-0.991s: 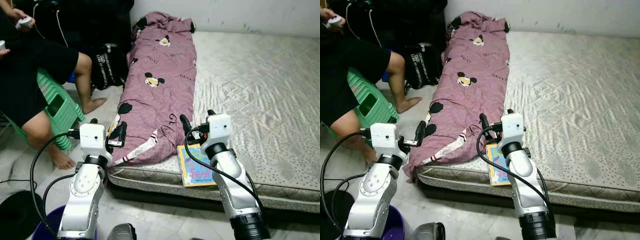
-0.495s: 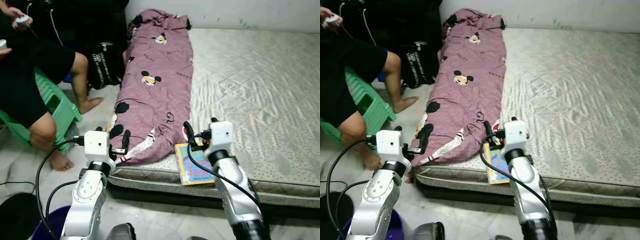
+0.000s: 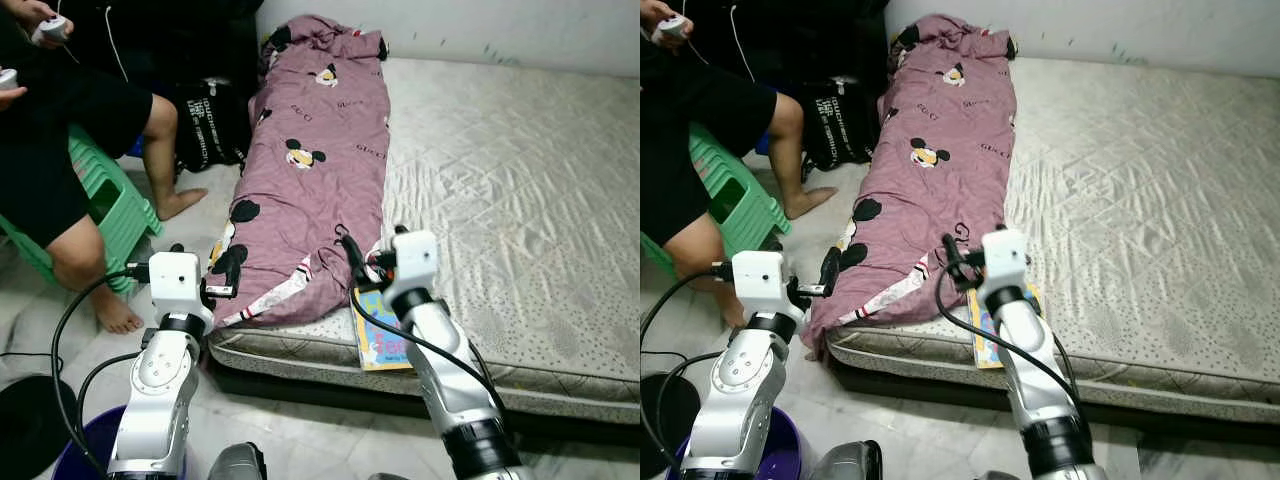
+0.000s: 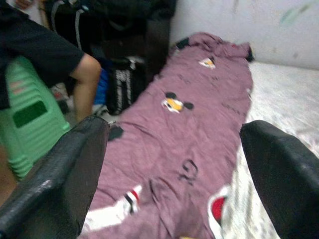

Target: Clean up the room

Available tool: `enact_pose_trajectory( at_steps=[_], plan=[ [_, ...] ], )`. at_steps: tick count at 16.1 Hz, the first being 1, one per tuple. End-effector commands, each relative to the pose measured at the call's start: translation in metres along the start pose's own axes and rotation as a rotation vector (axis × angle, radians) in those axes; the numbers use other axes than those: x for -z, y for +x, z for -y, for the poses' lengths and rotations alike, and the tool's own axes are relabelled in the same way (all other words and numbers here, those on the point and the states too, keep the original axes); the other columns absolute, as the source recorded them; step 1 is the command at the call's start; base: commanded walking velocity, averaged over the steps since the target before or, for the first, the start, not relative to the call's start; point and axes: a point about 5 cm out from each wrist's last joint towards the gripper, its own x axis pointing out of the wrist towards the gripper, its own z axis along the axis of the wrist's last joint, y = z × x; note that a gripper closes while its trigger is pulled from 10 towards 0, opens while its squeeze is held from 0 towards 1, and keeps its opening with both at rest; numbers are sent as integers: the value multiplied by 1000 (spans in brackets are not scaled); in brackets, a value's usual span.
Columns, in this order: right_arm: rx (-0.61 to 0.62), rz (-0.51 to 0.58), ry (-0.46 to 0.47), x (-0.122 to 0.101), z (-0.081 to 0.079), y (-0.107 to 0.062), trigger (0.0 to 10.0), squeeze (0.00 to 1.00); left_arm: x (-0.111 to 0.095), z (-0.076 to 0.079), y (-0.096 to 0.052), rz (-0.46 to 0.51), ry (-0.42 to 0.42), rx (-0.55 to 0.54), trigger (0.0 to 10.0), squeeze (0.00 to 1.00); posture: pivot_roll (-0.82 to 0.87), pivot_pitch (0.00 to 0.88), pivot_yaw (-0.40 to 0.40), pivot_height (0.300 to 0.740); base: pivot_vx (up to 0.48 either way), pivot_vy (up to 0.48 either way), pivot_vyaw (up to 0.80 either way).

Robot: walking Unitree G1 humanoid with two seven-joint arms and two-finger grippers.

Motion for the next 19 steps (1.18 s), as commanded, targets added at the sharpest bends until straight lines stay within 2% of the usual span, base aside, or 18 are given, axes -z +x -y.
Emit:
enact_pose_trajectory(
  at_steps=[1, 4, 6, 9, 12, 17, 19],
  plan=[
    [28, 10, -10, -2, 5, -3, 10000, 0, -2, -1, 0, -2, 13, 7, 10000, 0, 49, 150, 15, 740, 0, 0, 0],
    [59, 24, -26, -4, 9, 0, 10000, 0, -4, 2, 2, -3, 14, 32, 10000, 0, 50, 158, 46, 740, 0, 0, 0],
    [60, 27, -26, -5, 9, 0, 10000, 0, 2, 2, 0, -27, 7, 36, 10000, 0, 44, 158, 50, 740, 0, 0, 0],
    [81, -7, -15, 6, 12, -10, 10000, 0, 8, 13, -2, -42, -7, 96, 10000, 0, 26, 147, 34, 740, 0, 0, 0],
    [88, -25, 17, 10, 14, -13, 10000, 0, 7, 17, 0, -40, -24, 103, 10000, 0, 14, 143, 29, 740, 0, 0, -206],
    [147, 8, 19, 7, 24, -12, 10000, 0, 13, 16, 11, -39, -20, 93, 10000, 0, -7, 48, 66, 740, 0, 0, -91],
    [151, 9, 17, 10, 26, -11, 10000, 0, 13, 17, 23, -27, -20, 89, 10000, 0, -12, 0, 77, 740, 0, 0, 0]
  ],
)
